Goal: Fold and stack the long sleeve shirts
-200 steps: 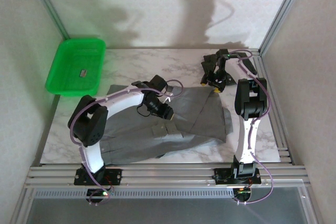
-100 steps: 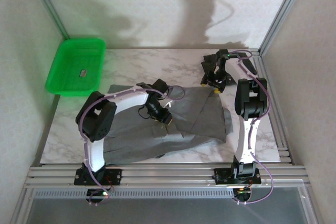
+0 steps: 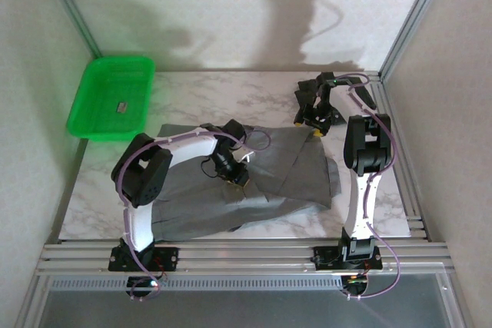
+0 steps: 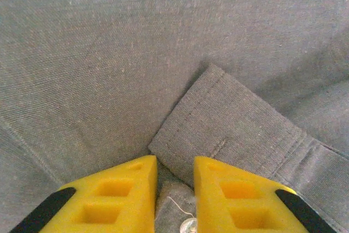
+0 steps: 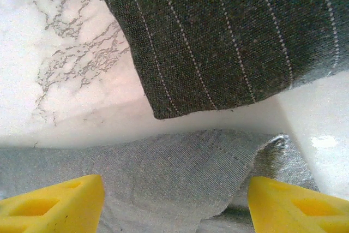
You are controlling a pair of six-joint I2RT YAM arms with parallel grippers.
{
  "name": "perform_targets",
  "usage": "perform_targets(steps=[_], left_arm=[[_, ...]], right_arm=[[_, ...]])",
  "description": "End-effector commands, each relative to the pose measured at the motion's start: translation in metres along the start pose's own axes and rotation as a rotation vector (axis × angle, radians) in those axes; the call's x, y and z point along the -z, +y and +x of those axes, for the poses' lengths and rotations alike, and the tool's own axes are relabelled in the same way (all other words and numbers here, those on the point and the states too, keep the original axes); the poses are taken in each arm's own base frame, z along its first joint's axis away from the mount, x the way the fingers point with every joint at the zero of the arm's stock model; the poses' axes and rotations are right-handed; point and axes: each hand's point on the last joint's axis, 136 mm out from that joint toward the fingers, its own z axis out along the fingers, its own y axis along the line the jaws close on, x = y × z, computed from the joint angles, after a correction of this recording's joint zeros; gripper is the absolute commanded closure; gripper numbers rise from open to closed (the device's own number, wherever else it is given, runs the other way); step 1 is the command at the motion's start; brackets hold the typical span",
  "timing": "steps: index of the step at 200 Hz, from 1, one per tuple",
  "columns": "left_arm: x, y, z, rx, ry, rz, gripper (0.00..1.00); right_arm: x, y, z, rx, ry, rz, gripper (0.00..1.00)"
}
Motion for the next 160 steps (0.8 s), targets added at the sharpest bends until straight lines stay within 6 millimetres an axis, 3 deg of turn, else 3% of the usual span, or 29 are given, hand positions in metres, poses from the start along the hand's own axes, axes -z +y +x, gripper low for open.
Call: perform_targets(steps=[1, 24, 43, 108, 160], left_arm=[[-0.002, -0.004, 0.012, -0.001, 0.033, 0.041, 0.84], [0.001, -0.010, 0.011, 0.002, 0.026, 0.074, 0.98], [0.013, -0.013, 0.001, 0.021, -0.022, 0.093, 1.00], [0.113, -0.008, -0.061, 0.129, -0.366, 0.175, 1.00], [0.167, 0.017, -0.101, 0.192, -0.533, 0.163, 1.00]], right_arm=[[0.011, -0.002, -0.001, 0.013, -0.016, 0.019, 0.29], [0.010, -0.003, -0.001, 0.007, -0.012, 0.020, 0.29], [0.010, -0.003, -0.002, 0.006, -0.013, 0.021, 0.29], [0.014, 0.000, -0.008, 0.008, -0.030, 0.016, 0.28], [0.027, 0.001, -0.017, 0.006, -0.087, 0.033, 0.21]])
